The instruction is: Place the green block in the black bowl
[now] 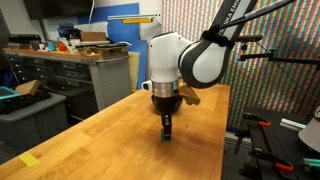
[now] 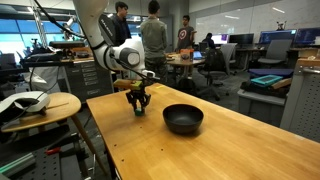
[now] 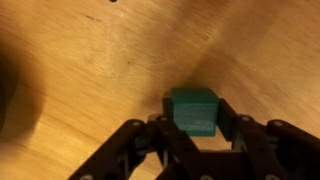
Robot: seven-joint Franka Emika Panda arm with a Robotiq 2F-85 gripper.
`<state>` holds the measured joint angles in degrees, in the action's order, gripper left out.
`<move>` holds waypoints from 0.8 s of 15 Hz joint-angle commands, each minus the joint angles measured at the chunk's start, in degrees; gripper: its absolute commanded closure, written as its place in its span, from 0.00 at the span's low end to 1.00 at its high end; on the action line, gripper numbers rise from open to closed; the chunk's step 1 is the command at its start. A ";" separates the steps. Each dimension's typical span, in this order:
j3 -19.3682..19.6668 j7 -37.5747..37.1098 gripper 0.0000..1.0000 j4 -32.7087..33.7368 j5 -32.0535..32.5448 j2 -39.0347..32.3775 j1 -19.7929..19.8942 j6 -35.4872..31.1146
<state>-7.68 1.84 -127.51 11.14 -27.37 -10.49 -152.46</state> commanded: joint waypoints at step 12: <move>4.56 -0.66 0.79 0.50 0.19 5.08 1.07 -1.29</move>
<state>-4.21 1.77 -126.25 11.14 -25.25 -10.20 -152.86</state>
